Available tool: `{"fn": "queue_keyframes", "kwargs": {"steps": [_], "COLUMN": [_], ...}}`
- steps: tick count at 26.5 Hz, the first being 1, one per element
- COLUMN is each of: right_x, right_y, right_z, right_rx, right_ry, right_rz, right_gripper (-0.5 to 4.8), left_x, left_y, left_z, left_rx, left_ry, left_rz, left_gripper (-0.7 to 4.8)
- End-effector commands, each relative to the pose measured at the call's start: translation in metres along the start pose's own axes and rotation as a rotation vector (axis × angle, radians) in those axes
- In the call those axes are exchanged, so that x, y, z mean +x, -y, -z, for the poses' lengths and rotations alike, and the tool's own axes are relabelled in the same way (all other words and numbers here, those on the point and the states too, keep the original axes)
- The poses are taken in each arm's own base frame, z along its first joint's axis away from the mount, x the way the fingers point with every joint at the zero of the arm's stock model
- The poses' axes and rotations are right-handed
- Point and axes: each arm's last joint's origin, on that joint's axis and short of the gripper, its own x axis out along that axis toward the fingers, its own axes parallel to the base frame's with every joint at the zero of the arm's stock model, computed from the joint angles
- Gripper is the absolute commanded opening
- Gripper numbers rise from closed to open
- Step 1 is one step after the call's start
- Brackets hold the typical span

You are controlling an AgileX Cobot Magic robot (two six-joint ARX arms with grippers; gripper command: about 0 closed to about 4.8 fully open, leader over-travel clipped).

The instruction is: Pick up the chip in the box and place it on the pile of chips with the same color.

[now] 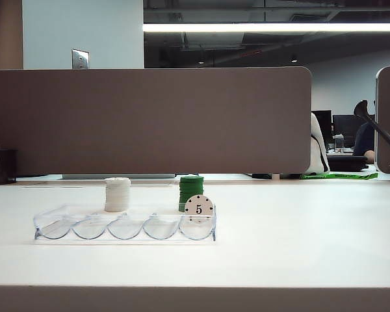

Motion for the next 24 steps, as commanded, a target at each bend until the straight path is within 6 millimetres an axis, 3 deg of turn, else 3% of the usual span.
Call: {"fn": "queue_keyframes", "kwargs": {"steps": [1, 18, 24], "right_x": [0.000, 0.000, -0.003], "right_y": [0.000, 0.000, 0.000], "right_z": [-0.001, -0.002, -0.016], "right_rx": [0.008, 0.008, 0.010], "right_ry": [0.010, 0.020, 0.048], "right_rz": [-0.004, -0.003, -0.007], "right_gripper": [-0.05, -0.06, -0.06], "left_x": [0.000, 0.000, -0.003], "left_y": [0.000, 0.000, 0.001], "left_z": [-0.002, -0.004, -0.018], "left_rx": [0.003, 0.000, 0.000], "left_ry": [0.015, 0.027, 0.039], "left_rz": [0.002, 0.005, 0.008], "left_gripper": [-0.05, -0.06, -0.06]}}
